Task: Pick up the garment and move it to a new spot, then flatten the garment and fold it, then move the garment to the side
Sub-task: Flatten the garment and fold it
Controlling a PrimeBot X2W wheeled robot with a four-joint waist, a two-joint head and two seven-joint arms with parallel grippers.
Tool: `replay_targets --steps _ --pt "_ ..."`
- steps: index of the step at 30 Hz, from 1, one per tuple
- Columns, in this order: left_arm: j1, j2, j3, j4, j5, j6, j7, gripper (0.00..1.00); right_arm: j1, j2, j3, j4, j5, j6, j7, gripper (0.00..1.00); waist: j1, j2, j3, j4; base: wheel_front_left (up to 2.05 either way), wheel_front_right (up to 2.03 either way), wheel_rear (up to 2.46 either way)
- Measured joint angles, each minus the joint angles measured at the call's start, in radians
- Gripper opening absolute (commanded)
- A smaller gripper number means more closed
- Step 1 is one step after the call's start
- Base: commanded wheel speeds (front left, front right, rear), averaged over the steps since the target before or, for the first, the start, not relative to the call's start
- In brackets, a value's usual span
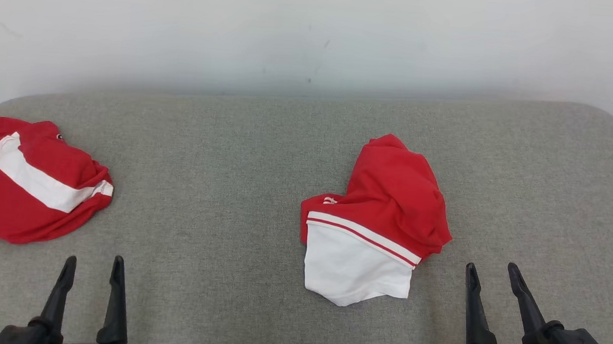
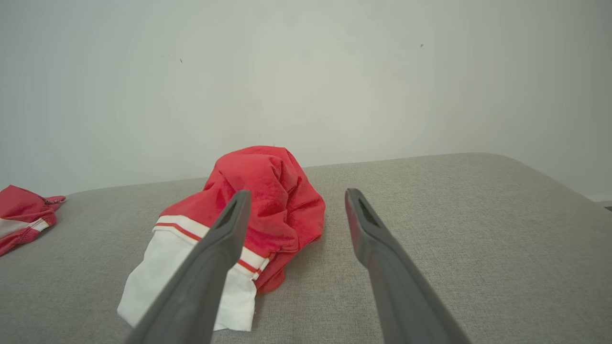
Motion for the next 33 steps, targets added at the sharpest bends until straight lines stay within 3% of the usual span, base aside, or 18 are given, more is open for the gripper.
replay_targets --steps 11,33 --pt "0.002 -0.025 0.023 0.04 0.031 -0.042 0.0 1.0 0.015 0.0 -0.002 0.009 0.001 0.0 0.0 1.0 0.0001 0.0 -0.005 0.005 0.0 0.0 0.0" --pt "-0.021 -0.056 0.019 0.077 0.063 -0.069 0.0 1.0 0.014 0.0 0.009 0.022 0.001 0.0 0.0 1.0 0.0001 0.0 -0.015 -0.009 0.0 0.0 0.0"
